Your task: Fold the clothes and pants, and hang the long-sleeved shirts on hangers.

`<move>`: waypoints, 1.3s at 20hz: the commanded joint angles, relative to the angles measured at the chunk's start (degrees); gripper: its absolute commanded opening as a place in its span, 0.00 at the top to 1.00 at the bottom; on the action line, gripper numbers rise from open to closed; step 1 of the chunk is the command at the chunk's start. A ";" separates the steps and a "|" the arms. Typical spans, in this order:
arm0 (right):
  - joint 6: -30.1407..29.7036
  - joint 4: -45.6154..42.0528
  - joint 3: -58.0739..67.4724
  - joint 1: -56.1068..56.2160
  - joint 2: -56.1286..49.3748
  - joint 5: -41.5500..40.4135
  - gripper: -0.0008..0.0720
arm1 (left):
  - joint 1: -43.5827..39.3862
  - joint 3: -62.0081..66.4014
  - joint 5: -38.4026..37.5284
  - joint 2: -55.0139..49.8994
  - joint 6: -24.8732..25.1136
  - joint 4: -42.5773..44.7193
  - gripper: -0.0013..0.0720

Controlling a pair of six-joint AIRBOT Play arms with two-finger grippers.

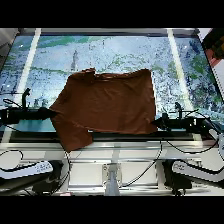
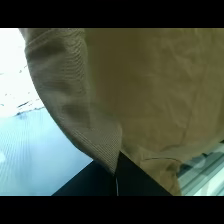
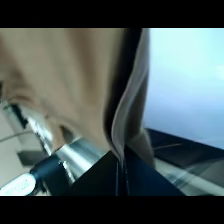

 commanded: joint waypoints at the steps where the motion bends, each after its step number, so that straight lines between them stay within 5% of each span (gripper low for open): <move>1: -7.28 7.26 0.20 0.04 3.54 8.15 0.97 | -0.04 0.85 -3.48 3.87 0.00 -4.07 0.96; 10: -2.03 16.28 23.10 0.04 31.43 13.75 0.97 | 0.07 13.75 -2.91 28.55 0.33 -29.88 0.96; 17: 0.98 11.26 51.95 0.04 45.83 -3.54 0.97 | 0.07 17.59 23.41 45.33 9.20 -64.83 0.96; 23: 4.22 3.76 62.03 0.04 49.46 -8.52 0.97 | 0.07 17.59 40.11 58.88 9.25 -65.83 0.96; 26: 7.89 -0.66 62.10 0.04 49.24 -6.71 0.97 | 0.07 17.55 47.54 64.39 9.09 -55.74 0.96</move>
